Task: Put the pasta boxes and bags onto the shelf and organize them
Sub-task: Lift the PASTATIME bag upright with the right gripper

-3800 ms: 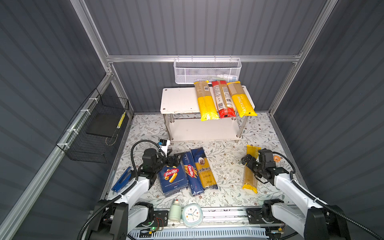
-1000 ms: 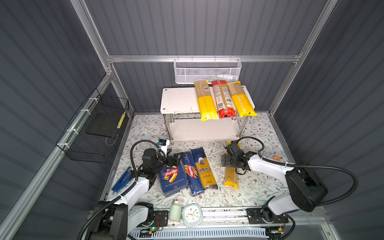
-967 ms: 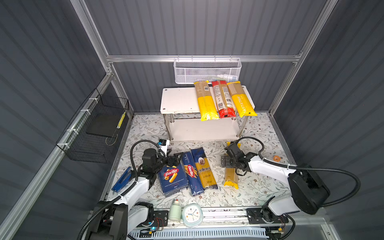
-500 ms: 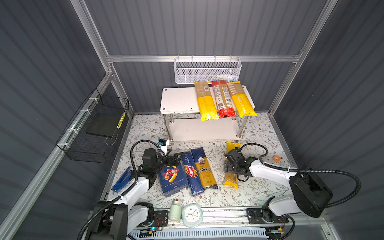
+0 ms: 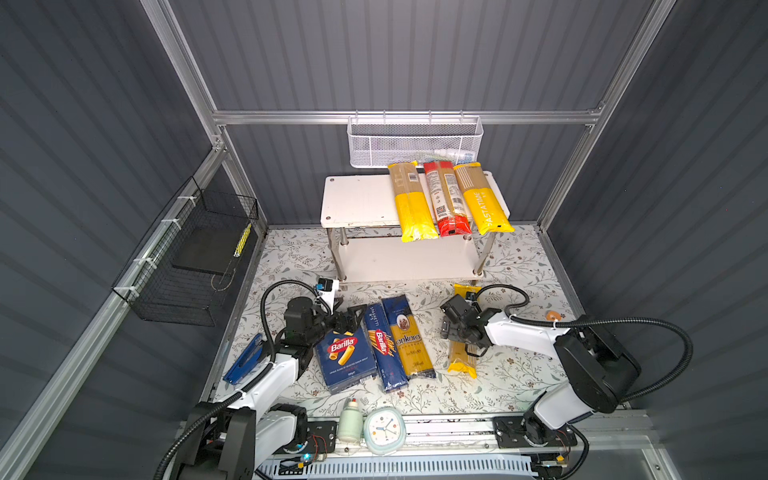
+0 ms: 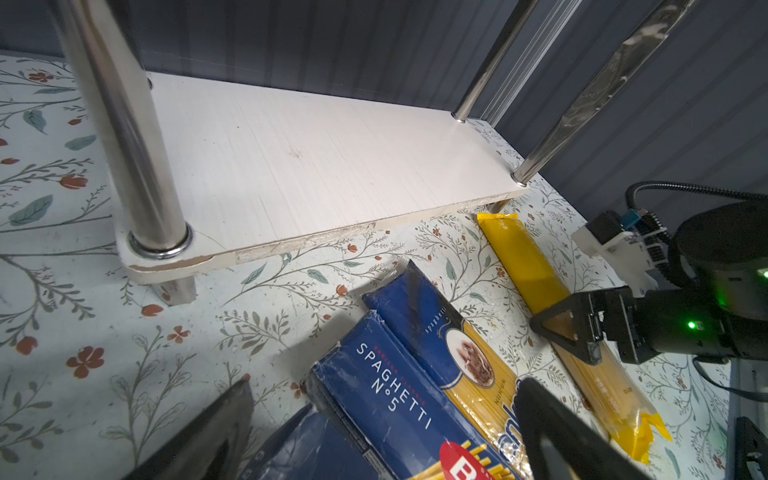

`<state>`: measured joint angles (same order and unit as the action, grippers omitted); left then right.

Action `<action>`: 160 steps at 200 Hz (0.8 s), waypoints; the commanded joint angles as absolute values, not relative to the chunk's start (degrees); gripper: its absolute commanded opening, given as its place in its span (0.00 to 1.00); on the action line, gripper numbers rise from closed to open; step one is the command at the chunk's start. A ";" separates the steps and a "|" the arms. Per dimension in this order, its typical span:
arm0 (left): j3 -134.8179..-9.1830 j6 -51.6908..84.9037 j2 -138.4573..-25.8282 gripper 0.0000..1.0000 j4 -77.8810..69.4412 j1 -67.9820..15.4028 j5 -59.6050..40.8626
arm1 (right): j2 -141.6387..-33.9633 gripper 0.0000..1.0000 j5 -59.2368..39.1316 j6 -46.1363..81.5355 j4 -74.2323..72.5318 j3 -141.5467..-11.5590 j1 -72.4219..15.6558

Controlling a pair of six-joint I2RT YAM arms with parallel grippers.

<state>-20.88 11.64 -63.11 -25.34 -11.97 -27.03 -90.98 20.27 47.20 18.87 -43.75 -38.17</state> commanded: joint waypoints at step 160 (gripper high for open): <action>-20.39 11.15 -61.55 0.99 -25.93 -12.30 -25.95 | -88.48 0.63 20.75 50.22 18.18 -34.73 -41.86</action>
<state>-20.88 11.64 -60.93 -25.39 -11.97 -26.02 -87.24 24.75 49.08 13.06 -37.23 -41.04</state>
